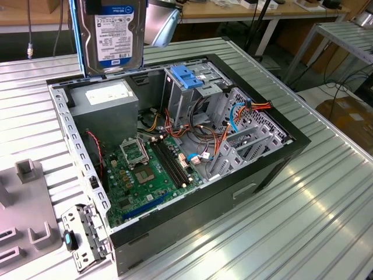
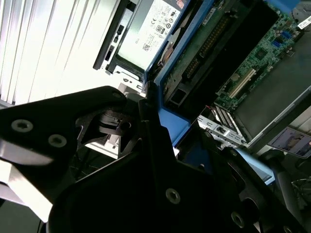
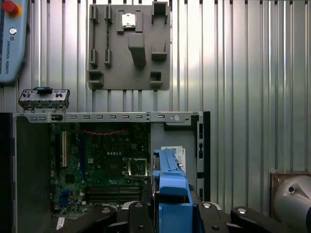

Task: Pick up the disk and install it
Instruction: 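Pick up the disk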

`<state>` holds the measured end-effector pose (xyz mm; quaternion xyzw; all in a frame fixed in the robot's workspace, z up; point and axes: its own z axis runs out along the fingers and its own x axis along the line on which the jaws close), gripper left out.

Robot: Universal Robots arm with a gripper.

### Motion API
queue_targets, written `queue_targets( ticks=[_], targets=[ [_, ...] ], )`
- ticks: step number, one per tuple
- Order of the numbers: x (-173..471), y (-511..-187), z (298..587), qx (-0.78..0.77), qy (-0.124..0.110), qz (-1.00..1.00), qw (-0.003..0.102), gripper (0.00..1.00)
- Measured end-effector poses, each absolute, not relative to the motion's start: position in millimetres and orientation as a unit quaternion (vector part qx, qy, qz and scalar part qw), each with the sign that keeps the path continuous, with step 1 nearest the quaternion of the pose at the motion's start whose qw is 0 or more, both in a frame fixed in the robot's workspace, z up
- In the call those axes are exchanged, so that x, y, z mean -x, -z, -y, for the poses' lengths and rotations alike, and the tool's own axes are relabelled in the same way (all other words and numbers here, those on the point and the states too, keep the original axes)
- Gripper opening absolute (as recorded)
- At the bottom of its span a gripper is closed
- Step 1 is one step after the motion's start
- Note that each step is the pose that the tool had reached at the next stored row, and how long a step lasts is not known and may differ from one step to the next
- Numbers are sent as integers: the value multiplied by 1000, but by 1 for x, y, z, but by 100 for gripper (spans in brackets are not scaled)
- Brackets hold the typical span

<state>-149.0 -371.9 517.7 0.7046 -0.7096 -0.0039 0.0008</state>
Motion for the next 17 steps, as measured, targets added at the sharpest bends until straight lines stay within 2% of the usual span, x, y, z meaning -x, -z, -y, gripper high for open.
queue_targets(
  ticks=[17],
  targets=[
    [118,-517,372,-705,4,710,1,37]
  ],
)
